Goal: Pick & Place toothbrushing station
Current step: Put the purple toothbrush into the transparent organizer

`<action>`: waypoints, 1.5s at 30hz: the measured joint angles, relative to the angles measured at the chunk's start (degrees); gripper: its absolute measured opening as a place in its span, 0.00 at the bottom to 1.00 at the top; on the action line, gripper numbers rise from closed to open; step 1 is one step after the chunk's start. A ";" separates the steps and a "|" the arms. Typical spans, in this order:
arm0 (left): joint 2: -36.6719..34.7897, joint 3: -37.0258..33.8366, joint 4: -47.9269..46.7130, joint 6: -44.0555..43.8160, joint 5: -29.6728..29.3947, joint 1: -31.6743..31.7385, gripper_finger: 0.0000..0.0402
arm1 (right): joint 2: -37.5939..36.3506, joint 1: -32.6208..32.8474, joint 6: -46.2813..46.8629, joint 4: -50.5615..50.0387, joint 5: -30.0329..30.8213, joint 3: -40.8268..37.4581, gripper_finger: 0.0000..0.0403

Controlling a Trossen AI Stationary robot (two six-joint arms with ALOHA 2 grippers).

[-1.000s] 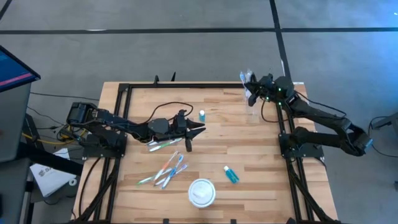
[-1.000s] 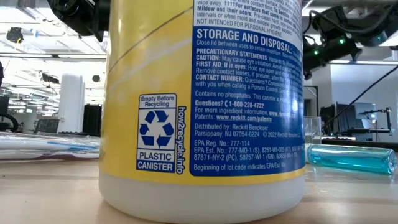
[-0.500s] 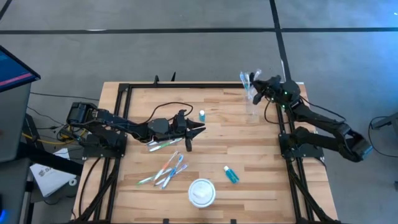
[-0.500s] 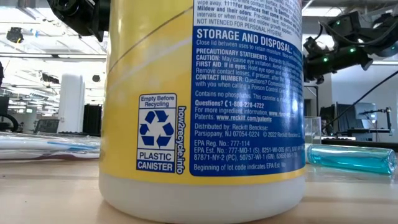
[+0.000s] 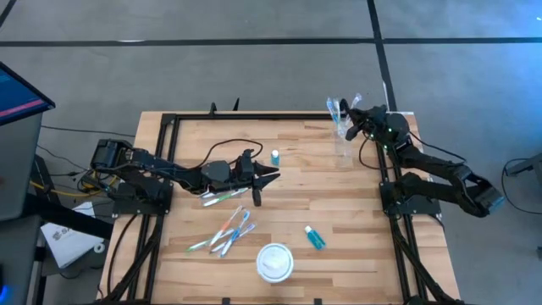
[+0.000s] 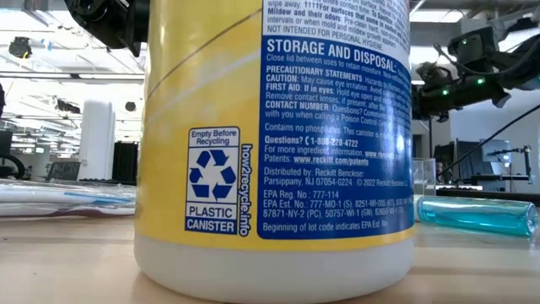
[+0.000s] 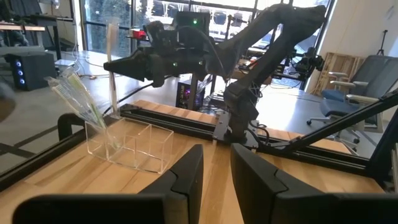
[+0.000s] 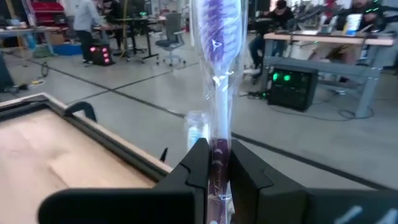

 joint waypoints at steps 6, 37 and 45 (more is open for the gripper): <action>0.00 0.00 -0.02 0.01 0.01 0.00 0.19 | 3.96 -0.54 1.01 8.19 0.99 -1.79 0.07; 0.00 0.02 -0.04 0.19 0.02 0.00 0.19 | 26.18 0.28 2.92 18.95 0.91 -1.97 0.07; 0.00 0.02 -0.04 0.20 0.01 0.00 0.19 | 26.17 0.23 2.90 18.74 -0.48 -1.97 0.12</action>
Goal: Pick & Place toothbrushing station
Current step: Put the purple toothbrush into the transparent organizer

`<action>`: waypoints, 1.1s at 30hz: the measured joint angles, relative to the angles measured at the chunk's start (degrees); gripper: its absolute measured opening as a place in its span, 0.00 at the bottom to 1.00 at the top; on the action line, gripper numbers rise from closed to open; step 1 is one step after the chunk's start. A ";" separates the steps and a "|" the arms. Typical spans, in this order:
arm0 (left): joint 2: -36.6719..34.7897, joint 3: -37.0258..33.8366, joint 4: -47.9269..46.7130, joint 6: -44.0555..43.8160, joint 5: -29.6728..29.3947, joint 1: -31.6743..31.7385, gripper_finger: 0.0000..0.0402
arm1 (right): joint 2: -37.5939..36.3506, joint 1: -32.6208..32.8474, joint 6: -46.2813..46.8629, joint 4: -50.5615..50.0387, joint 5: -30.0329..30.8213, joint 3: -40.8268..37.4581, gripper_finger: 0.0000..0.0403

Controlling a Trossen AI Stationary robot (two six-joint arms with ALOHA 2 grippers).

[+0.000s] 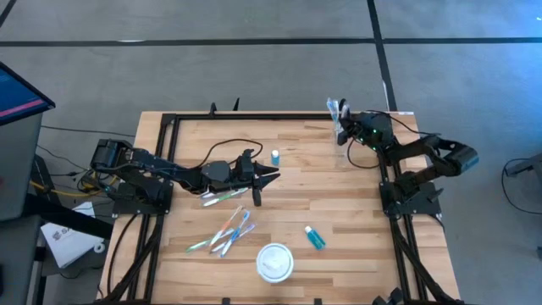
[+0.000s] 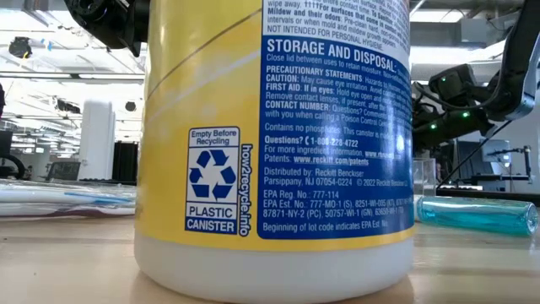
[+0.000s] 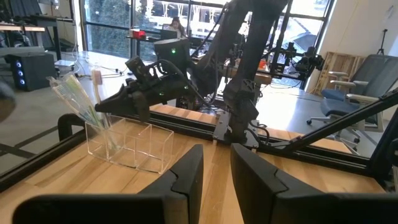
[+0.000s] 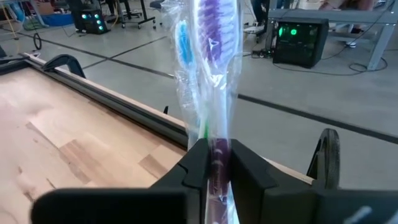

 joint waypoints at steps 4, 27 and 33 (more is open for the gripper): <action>0.00 0.00 0.00 0.00 0.00 0.00 0.19 | 0.02 0.04 0.19 -1.06 -0.34 -0.02 0.17; 0.00 0.00 -0.04 -0.02 0.02 0.00 0.19 | 0.02 -0.07 -1.00 -0.99 -1.65 -0.02 0.20; 0.00 0.00 -0.15 -0.02 0.02 0.00 0.19 | -0.95 -0.02 -1.08 -0.11 -3.09 -0.07 0.21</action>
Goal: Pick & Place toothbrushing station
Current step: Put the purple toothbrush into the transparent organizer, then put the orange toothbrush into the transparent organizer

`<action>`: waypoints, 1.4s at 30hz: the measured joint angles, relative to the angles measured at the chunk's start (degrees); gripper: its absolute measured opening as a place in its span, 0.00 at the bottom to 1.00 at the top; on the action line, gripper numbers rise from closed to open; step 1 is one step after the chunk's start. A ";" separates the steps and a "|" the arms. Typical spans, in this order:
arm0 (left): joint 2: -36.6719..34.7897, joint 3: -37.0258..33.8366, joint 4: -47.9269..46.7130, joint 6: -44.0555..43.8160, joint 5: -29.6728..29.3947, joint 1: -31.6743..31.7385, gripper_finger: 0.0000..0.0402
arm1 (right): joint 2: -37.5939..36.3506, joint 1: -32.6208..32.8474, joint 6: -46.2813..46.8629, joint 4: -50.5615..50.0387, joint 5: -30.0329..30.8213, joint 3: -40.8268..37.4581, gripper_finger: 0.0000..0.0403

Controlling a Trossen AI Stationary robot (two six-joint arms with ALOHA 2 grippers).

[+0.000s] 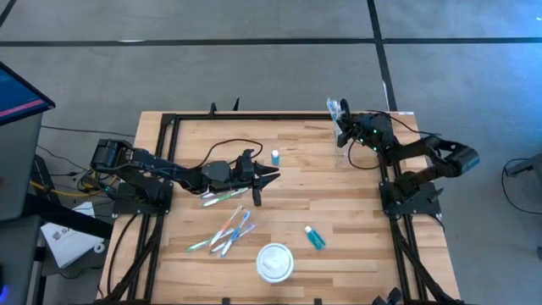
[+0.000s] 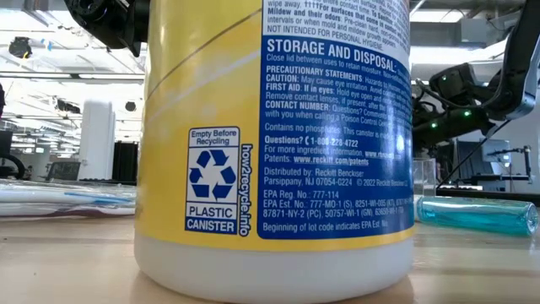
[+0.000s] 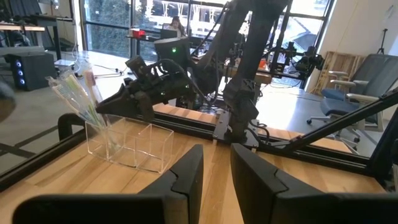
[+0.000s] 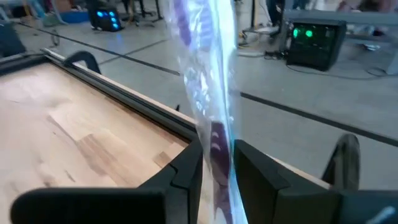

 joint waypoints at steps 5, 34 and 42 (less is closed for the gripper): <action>0.00 0.00 -0.20 -0.04 0.00 0.00 0.19 | -3.33 0.00 0.01 -2.36 -0.13 0.00 0.23; -0.01 0.01 -0.90 -0.17 0.00 0.00 0.19 | -13.82 0.00 -1.49 -12.61 -0.09 0.00 0.40; -0.02 0.02 -1.39 -0.17 0.00 0.00 0.19 | -19.64 0.09 -0.90 -17.42 -5.75 0.00 0.39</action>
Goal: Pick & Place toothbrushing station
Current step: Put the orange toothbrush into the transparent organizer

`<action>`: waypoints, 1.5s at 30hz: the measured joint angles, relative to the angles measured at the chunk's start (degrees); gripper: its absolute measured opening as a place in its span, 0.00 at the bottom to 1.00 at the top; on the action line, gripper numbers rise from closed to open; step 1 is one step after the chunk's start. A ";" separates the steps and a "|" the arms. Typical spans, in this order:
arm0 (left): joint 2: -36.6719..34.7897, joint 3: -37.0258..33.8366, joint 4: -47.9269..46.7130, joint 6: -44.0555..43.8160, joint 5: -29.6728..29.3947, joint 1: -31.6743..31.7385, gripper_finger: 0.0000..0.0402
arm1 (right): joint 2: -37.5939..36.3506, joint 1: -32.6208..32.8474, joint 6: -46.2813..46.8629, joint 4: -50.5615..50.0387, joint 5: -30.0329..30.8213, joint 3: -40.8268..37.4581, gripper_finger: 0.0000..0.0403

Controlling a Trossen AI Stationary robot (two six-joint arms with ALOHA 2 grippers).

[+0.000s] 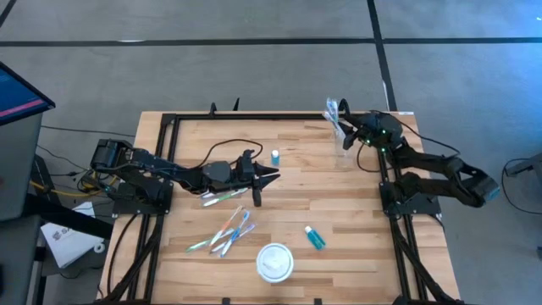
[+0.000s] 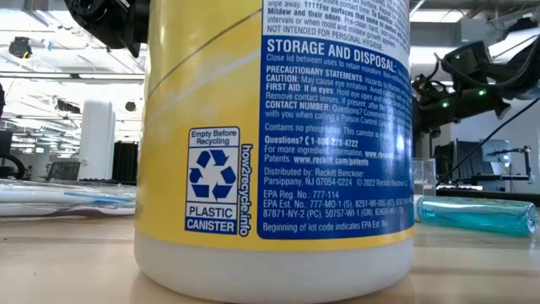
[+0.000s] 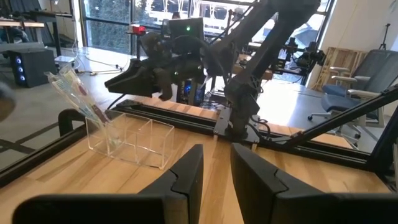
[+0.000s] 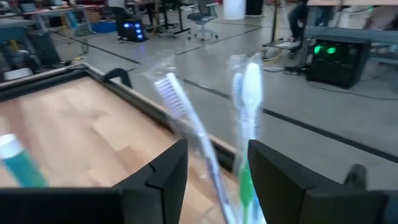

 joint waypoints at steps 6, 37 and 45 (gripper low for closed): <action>0.00 0.02 -1.86 0.00 0.00 0.00 0.19 | -5.20 3.50 0.00 -4.92 -5.09 0.00 0.39; -12.81 -0.02 -55.88 -14.77 -5.62 5.14 0.19 | -10.18 35.22 1.55 -8.47 -4.54 0.02 0.32; -12.83 -0.02 -61.99 -15.04 -1.70 8.30 0.19 | -10.18 37.91 2.60 -8.47 -2.64 0.02 0.30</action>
